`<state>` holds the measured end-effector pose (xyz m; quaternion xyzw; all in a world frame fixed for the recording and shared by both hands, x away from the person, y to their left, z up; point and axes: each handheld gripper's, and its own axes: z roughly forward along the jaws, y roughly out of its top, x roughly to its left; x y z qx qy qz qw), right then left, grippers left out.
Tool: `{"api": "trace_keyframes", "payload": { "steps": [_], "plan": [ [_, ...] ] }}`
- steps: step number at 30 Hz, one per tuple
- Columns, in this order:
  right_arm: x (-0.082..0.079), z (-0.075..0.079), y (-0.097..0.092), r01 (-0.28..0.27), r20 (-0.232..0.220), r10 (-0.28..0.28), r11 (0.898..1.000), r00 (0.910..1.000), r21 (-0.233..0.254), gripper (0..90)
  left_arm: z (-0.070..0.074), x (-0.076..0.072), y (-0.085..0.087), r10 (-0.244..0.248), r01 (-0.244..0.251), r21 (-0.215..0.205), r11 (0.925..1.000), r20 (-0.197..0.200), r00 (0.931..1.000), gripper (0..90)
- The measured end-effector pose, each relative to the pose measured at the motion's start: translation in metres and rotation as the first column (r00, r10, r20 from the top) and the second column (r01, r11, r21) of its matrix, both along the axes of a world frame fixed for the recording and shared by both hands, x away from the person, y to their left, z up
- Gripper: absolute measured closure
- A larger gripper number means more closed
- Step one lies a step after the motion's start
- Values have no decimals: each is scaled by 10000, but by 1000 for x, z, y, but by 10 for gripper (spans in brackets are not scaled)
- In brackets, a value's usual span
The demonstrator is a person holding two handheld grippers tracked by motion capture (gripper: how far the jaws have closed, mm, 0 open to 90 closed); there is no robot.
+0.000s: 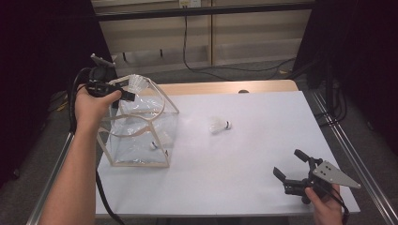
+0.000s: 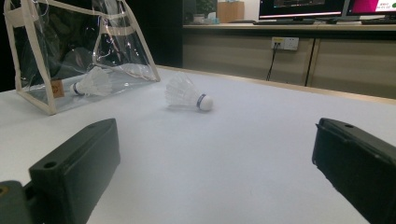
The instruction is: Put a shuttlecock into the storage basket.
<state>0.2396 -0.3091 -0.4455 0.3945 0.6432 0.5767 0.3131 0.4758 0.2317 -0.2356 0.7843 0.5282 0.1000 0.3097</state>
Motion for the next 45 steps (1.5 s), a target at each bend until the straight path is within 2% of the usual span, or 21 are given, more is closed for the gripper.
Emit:
{"api": "trace_keyframes", "payload": {
  "steps": [4, 6, 17, 22, 24, 31, 33, 45],
  "plan": [
    [0, 0, 0, -5, -7, 5, 10000, 10000, 3, 7, -1, 1, 0, 54, -54, 14, 10000, 8, 10000, 655],
    [0, 0, 1, 6, 2, -6, 10000, 10000, 19, 7, -2, 2, 0, 122, -122, 166, 9998, 12, 9999, 654],
    [0, 0, 0, 14, -4, -14, 10000, 10000, 5, 7, -11, 7, 6, 572, -572, 123, 9983, 20, 9984, 654],
    [0, 0, 0, 15, -2, -15, 10000, 10000, 1, 7, -16, 9, 6, 738, -739, 79, 9972, 154, 9972, 653],
    [0, 0, -1, 18, -3, -18, 10000, 10000, 12, 7, -17, 9, 6, 898, -899, 58, 9959, 244, 9957, 593],
    [0, 0, -1, 8, -4, -8, 10000, 10000, 3, 7, -17, 8, 5, 719, -722, 106, 9973, 279, 9970, 562],
    [0, 0, -1, 9, -5, -9, 10000, 10000, 6, 7, -17, 7, 4, 716, -714, -63, 9974, 343, 9968, 558],
    [0, 0, -1, 21, -6, -21, 10000, 10000, -6, 7, -13, 2, -2, 339, -328, -376, 9988, 276, 9990, 504]
  ]
}}
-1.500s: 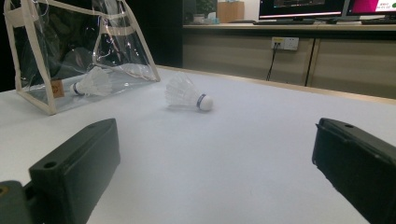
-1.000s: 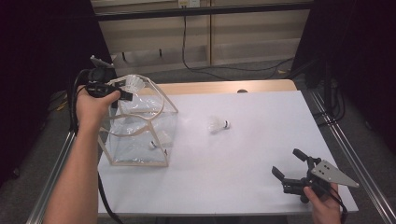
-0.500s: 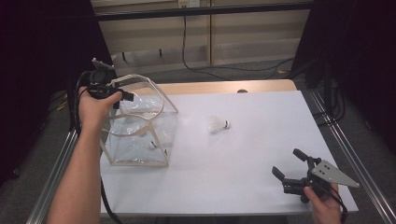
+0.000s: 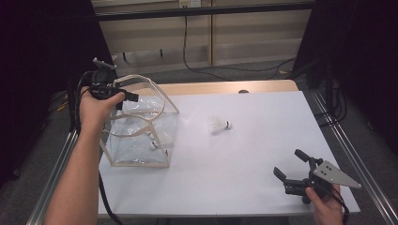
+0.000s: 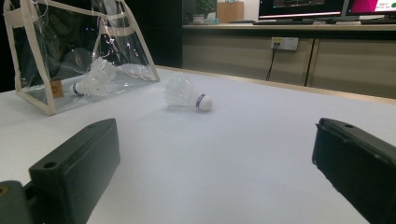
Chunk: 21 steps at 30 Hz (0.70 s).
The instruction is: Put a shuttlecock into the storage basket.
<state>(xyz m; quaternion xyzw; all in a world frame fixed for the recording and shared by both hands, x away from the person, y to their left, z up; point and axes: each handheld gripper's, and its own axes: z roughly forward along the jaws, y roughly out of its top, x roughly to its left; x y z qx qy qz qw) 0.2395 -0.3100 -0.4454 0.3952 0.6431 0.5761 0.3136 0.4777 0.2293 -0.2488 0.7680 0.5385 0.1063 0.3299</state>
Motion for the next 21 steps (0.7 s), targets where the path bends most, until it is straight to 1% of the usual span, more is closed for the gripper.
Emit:
{"api": "trace_keyframes", "payload": {
  "steps": [2, 4, 7, 9, 11, 13, 17, 21],
  "plan": [
    [0, 0, 0, -1, -1, 1, 10000, 10000, 10, 7, 1, -1, -1, -240, 240, -7, 9997, -83, 9997, 492],
    [0, 0, 0, -1, 3, 1, 10000, 10000, 10, 7, 2, -2, -3, -365, 365, -26, 9993, -104, 9993, 490],
    [0, 0, 0, -8, 24, 8, 10000, 10000, 9, 7, 3, -4, -6, -538, 536, -187, 9984, -66, 9985, 454],
    [0, 0, 0, -9, 30, 9, 10000, 10000, 6, 7, 4, -5, -8, -693, 692, -194, 9974, -71, 9976, 452],
    [0, 0, 0, -9, 34, 9, 10000, 10000, 10, 7, 4, -7, -10, -726, 725, -250, 9971, -36, 9974, 435],
    [0, 0, 0, -11, 38, 11, 10000, 10000, 2, 7, 5, -8, -12, -850, 848, -397, 9956, -57, 9964, 428],
    [0, 0, 0, -16, 37, 16, 10000, 10000, 9, 7, 7, -11, -17, -1152, 1149, -411, 9925, -44, 9933, 400],
    [0, 0, 0, -11, 46, 11, 10000, 10000, 7, 7, 8, -14, -21, -1467, 1461, -528, 9879, -66, 9892, 388]
  ]
}}
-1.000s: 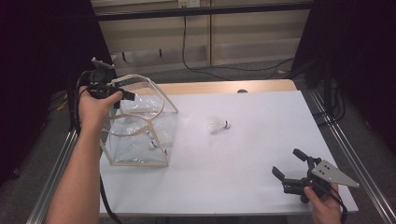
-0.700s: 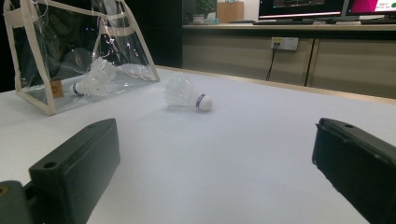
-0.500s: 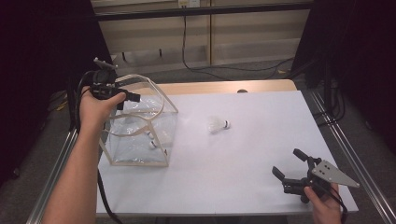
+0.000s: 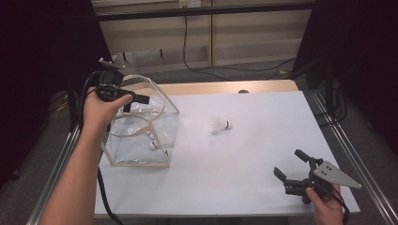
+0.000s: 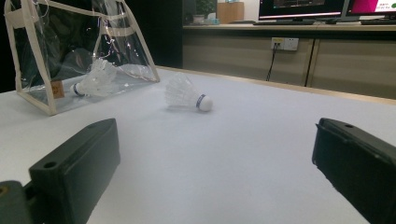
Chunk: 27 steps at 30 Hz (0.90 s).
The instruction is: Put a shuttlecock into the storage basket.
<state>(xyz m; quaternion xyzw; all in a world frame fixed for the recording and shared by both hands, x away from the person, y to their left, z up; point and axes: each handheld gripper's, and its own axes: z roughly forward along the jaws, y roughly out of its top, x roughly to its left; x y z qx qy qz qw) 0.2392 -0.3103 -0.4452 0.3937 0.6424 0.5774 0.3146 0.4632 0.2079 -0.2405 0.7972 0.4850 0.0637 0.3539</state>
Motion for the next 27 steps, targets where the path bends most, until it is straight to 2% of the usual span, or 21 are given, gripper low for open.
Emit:
{"api": "trace_keyframes", "payload": {
  "steps": [8, 13, 18, 27],
  "plan": [
    [0, 0, 0, -2, -11, 2, 10000, 10000, 5, 7, 3, -6, -5, -297, 296, -272, 9992, -52, 9995, 335],
    [0, 0, 0, 7, -27, -7, 10000, 10000, -8, 7, 5, -9, -7, -570, 568, -233, 9981, -78, 9983, 323],
    [0, 0, 1, 1, -33, -1, 10000, 10000, -5, 7, 6, -11, -12, -879, 875, -197, 9960, -173, 9960, 302],
    [0, 0, 1, -8, -42, 8, 10000, 10000, 4, 7, 10, -17, -23, -1465, 1462, -191, 9891, -115, 9891, 272]
  ]
}}
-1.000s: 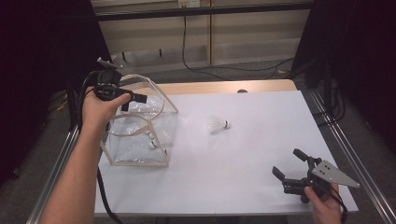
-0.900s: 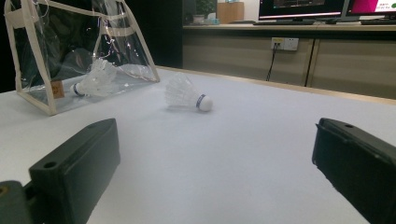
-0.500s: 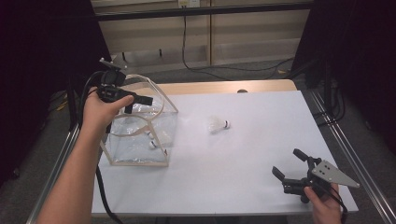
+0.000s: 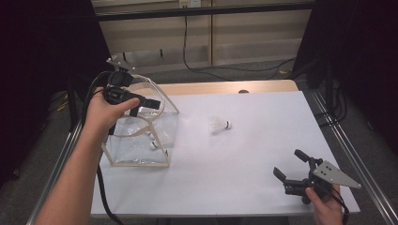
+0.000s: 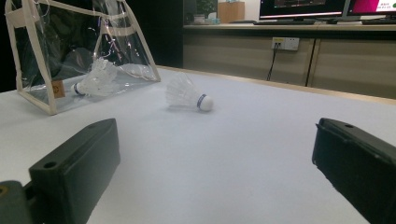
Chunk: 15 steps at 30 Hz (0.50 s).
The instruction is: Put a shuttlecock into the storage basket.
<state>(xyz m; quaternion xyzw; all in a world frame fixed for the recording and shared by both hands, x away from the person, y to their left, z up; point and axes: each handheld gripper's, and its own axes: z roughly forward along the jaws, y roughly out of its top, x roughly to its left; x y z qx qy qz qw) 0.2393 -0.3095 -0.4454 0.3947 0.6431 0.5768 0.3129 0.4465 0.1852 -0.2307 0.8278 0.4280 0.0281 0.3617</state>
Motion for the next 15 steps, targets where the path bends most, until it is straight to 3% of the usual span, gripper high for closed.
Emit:
{"api": "trace_keyframes", "payload": {
  "steps": [15],
  "plan": [
    [1, 0, 0, -36, 6, 36, 10000, 10000, 4, 7, 4, -9, -18, -693, 693, -29, 9976, 5, 9976, 236]
  ]
}}
